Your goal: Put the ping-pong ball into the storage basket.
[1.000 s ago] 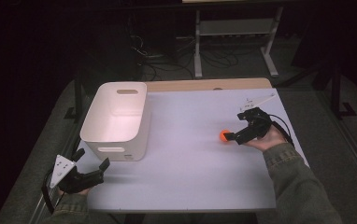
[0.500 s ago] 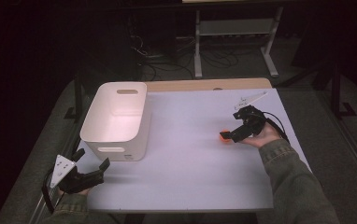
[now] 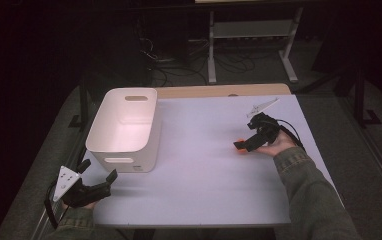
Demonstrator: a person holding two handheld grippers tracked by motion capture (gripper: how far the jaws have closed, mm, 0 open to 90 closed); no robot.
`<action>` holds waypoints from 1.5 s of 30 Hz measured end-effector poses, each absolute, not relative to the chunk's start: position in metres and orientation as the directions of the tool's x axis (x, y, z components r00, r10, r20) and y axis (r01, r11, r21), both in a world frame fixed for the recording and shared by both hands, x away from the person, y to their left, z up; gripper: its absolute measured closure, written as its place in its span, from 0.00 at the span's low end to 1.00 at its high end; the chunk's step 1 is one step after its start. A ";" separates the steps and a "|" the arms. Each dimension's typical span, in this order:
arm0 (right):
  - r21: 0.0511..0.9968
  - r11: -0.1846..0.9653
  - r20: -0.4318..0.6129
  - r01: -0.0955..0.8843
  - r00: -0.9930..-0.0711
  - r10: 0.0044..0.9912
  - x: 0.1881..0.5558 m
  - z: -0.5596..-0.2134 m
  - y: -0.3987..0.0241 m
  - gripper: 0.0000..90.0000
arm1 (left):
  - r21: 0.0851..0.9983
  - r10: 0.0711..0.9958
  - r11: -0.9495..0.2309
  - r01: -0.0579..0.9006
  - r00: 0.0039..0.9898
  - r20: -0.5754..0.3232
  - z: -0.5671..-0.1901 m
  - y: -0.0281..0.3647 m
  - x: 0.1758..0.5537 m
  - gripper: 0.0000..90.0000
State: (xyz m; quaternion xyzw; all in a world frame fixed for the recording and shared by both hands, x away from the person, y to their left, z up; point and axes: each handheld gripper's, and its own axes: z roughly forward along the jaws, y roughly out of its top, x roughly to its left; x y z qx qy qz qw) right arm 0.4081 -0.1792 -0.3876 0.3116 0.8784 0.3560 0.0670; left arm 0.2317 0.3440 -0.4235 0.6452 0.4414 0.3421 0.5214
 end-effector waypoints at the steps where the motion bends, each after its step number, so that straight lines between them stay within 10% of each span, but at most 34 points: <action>1: 0.667 0.551 0.107 0.501 -0.796 0.596 0.409 -0.388 -0.180 0.00 | 0.975 0.926 -0.066 0.212 0.376 -0.019 -0.424 0.344 0.232 0.00; 45: 0.564 0.583 0.176 0.585 -0.775 0.607 0.438 -0.422 -0.182 0.04 | 0.974 0.924 -0.065 0.218 0.381 -0.023 -0.423 0.344 0.231 0.00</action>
